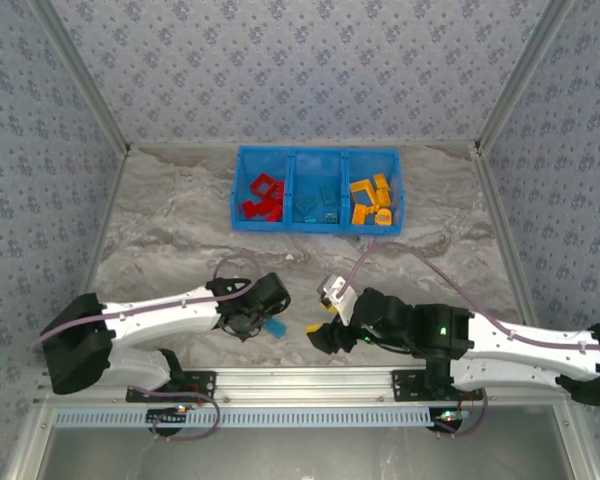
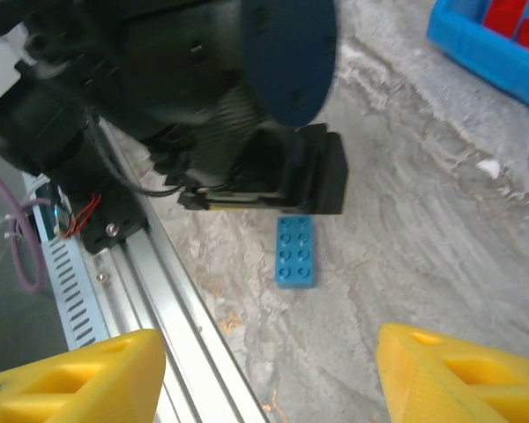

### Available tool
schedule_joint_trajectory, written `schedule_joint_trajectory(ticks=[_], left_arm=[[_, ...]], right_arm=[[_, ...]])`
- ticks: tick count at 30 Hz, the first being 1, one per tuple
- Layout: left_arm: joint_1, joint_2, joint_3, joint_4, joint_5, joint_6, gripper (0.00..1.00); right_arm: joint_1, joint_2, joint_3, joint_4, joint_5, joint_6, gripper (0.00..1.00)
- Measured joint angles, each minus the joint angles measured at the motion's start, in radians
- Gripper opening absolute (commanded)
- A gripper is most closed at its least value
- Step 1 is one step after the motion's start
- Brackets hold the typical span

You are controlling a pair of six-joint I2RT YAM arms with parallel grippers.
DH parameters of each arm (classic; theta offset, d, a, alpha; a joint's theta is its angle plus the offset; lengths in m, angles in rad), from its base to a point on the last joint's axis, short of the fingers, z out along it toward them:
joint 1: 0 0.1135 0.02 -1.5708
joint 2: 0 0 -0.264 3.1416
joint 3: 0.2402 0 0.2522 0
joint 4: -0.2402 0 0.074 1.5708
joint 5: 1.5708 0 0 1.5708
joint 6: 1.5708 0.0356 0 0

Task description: Sort the legos into containers by color

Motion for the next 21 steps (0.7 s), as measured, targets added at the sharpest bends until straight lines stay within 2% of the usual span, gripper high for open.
schedule_joint_trajectory(ticks=[5,10,13,18,21], left_arm=[[0.001,0.072,-0.003,0.064,0.059,-0.045,0.67],[0.001,0.125,-0.005,0.124,0.098,-0.086,0.52],[0.001,0.138,-0.005,0.119,0.111,-0.095,0.47],[0.001,0.142,0.001,0.102,0.116,-0.105,0.33],[0.001,0.142,0.008,0.092,0.114,-0.1,0.31]], right_arm=[[0.034,0.01,-0.008,0.001,0.033,0.03,0.67],[0.036,0.01,-0.008,0.002,0.06,0.047,0.67],[0.036,0.01,-0.008,0.002,0.07,0.053,0.67],[0.036,0.01,-0.008,0.002,0.086,0.06,0.66],[0.036,0.01,-0.008,0.001,0.096,0.061,0.66]])
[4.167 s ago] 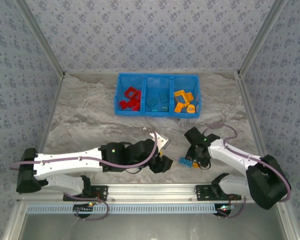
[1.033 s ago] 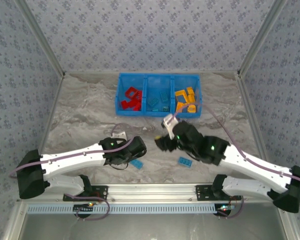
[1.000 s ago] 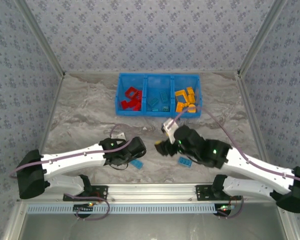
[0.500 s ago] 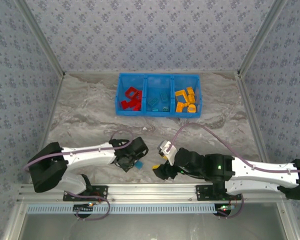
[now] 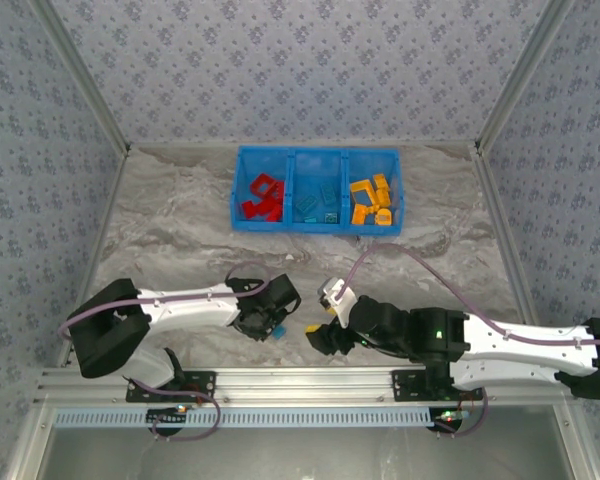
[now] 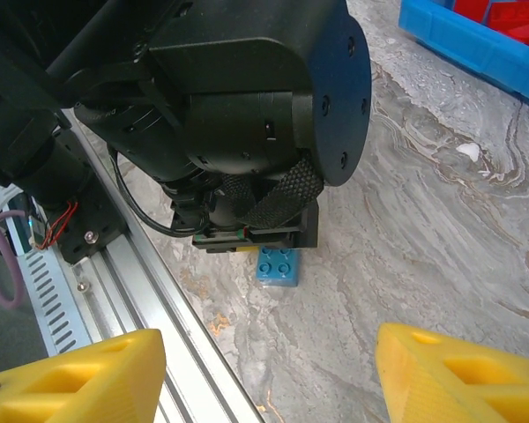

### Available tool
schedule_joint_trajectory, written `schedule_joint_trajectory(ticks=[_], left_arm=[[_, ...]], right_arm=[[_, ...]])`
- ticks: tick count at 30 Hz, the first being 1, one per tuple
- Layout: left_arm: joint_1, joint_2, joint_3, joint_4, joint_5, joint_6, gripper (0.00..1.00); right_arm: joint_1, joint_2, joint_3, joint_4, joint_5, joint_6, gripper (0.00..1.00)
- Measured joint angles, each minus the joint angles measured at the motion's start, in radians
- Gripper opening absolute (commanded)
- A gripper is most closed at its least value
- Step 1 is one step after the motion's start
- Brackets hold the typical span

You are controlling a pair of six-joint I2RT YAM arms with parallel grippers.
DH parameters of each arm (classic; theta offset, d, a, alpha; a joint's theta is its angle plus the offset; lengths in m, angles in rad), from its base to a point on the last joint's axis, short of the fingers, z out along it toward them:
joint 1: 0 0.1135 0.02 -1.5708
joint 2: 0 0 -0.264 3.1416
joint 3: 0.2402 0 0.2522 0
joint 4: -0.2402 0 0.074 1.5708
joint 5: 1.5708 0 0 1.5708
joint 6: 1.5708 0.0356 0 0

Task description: Sort the legos into containers by color

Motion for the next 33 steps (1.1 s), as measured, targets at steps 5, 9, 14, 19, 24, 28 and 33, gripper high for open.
schedule_joint_trajectory(ticks=[5,9,14,19,24,28,33], left_arm=[[0.003,0.01,0.087,-0.076,-0.048,0.091,0.3],[0.056,0.031,0.333,-0.162,-0.1,0.282,0.3],[0.166,0.125,0.651,-0.182,-0.109,0.559,0.3],[0.257,0.315,0.931,-0.205,-0.105,0.826,0.3],[0.319,0.542,1.158,-0.209,-0.084,1.027,0.31],[0.352,0.736,1.364,-0.228,-0.06,1.133,0.31],[0.376,0.906,1.523,-0.251,-0.033,1.218,0.32]], right_arm=[[0.0,-0.027,0.0,-0.013,0.065,0.0,0.66],[-0.002,-0.042,0.033,-0.037,0.239,-0.01,0.66],[-0.077,-0.043,0.059,0.067,0.397,-0.119,0.67],[-0.259,0.015,0.095,0.161,0.421,-0.188,0.67],[-0.391,0.084,0.109,0.237,0.397,-0.196,0.68],[-0.44,0.126,0.113,0.27,0.371,-0.193,0.68],[-0.46,0.143,0.121,0.291,0.34,-0.188,0.68]])
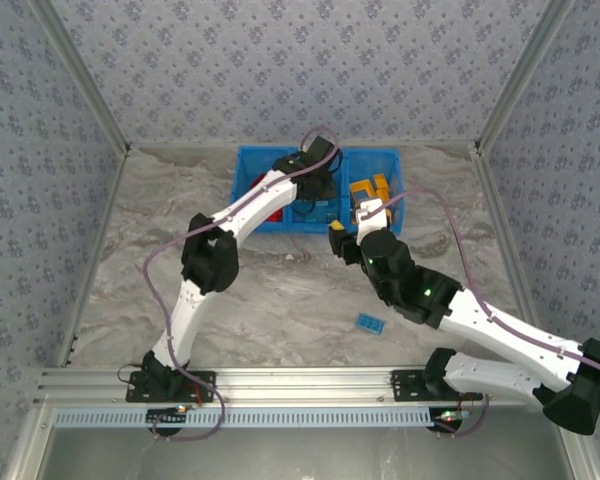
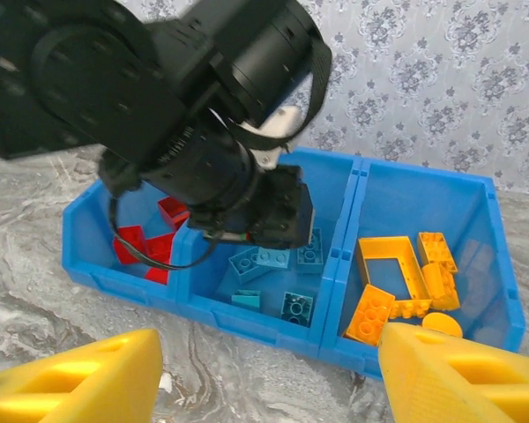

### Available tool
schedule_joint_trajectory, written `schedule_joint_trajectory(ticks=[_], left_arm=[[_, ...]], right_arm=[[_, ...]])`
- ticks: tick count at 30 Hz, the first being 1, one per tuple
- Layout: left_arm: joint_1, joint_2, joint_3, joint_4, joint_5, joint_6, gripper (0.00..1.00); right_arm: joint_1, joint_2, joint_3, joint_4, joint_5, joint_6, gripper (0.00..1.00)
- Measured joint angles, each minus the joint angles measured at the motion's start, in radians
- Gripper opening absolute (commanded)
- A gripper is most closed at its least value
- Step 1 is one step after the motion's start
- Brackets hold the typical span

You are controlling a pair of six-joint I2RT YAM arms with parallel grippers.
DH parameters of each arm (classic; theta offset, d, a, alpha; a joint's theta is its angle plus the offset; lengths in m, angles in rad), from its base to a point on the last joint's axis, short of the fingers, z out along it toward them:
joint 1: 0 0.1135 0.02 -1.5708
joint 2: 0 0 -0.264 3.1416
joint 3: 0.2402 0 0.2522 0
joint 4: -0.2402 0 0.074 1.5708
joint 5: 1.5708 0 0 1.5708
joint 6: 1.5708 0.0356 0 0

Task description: Sort the legos into containers by color

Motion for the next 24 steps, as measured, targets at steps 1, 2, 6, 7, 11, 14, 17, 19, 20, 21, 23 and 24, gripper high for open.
schedule_joint_trajectory(ticks=[1,2,6,7,11,14,17,19,20,21,23,24], left_arm=[[0.003,0.022,0.024,-0.011,0.004,0.009,0.32],[0.005,0.044,0.045,-0.019,0.007,0.016,0.32],[0.016,0.092,0.072,-0.027,0.032,0.045,0.35],[0.016,0.098,0.072,-0.029,0.039,0.052,0.36],[0.023,0.111,0.072,-0.037,0.048,0.072,0.43],[0.024,0.111,0.072,-0.045,0.048,0.082,0.53],[0.023,0.111,0.072,-0.06,0.051,0.09,0.63],[0.019,0.111,0.072,-0.065,0.051,0.098,0.64],[0.018,0.11,0.072,-0.068,0.049,0.099,0.63],[0.016,0.11,0.072,-0.069,0.047,0.099,0.63],[0.012,0.103,0.072,-0.075,0.043,0.1,0.6],[0.01,0.095,0.072,-0.081,0.035,0.099,0.6]], right_arm=[[0.0,0.0,0.0,0.0,-0.005,0.003,0.68],[0.0,0.0,0.0,0.0,-0.009,0.007,0.68],[0.0,-0.001,0.0,-0.007,-0.02,0.03,0.68],[0.0,-0.003,0.0,-0.01,-0.023,0.035,0.68],[0.0,-0.021,-0.005,-0.023,-0.027,0.06,0.69],[0.0,-0.03,-0.006,-0.03,-0.031,0.076,0.7],[0.0,-0.033,-0.006,-0.045,-0.031,0.088,0.7],[0.0,-0.034,-0.007,-0.06,-0.031,0.095,0.7],[0.0,-0.035,-0.007,-0.068,-0.031,0.099,0.7],[0.0,-0.038,-0.008,-0.079,-0.031,0.103,0.7],[0.0,-0.045,-0.009,-0.102,-0.031,0.111,0.7],[0.0,-0.051,-0.009,-0.116,-0.03,0.12,0.7]])
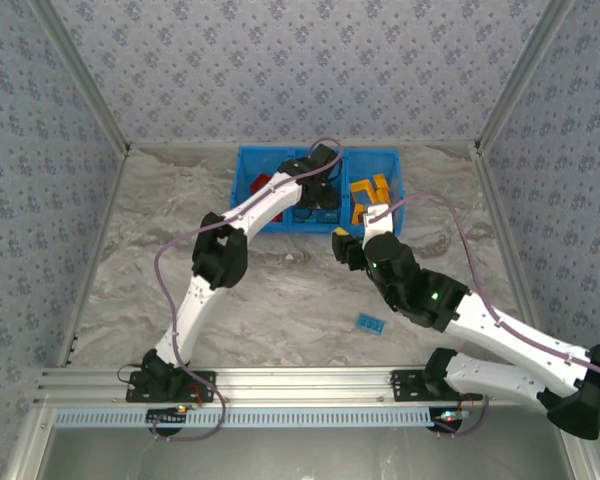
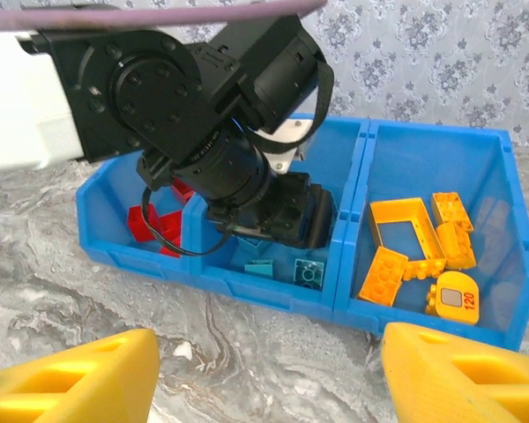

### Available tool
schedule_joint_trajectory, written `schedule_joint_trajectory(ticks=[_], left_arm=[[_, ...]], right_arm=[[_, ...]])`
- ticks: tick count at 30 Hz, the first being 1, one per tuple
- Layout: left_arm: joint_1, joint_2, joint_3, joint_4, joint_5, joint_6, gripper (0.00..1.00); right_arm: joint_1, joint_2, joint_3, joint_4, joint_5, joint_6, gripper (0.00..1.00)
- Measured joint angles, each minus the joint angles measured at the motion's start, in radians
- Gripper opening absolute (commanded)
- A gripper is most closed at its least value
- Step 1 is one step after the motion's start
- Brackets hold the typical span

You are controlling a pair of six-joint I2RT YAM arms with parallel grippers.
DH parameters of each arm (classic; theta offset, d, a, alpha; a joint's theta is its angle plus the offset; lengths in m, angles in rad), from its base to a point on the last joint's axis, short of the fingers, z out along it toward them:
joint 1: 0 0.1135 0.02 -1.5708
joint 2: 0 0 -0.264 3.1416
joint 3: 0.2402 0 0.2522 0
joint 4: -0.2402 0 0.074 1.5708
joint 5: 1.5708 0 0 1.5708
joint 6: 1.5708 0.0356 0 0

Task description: Sort the legos into containers by color

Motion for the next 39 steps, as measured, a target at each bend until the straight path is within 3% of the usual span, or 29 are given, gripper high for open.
schedule_joint_trajectory(ticks=[6,14,22,24,28,31,39], left_arm=[[-0.017,-0.171,-0.092,-0.011,-0.076,-0.022,0.6],[-0.068,-0.684,-0.504,0.077,-0.107,-0.065,0.63],[-0.33,-1.089,-1.014,0.228,-0.001,-0.014,0.66],[-0.407,-1.151,-1.114,0.248,0.0,-0.014,0.65],[-0.534,-1.27,-1.294,0.288,-0.01,-0.045,0.64],[-0.569,-1.332,-1.369,0.293,-0.025,-0.074,0.64],[-0.619,-1.468,-1.425,0.338,-0.028,-0.099,0.64]], right_arm=[[-0.001,-0.032,0.002,-0.129,0.023,0.093,0.68],[-0.003,0.027,0.049,-0.522,0.029,0.439,0.69],[-0.003,0.128,0.012,-0.719,-0.162,0.733,0.77],[-0.003,0.126,-0.021,-0.724,-0.204,0.762,0.71],[-0.003,0.127,-0.043,-0.729,-0.262,0.737,0.7],[0.006,0.163,-0.039,-0.752,-0.296,0.695,0.71],[0.146,0.334,-0.063,-0.783,-0.345,0.678,0.75]])
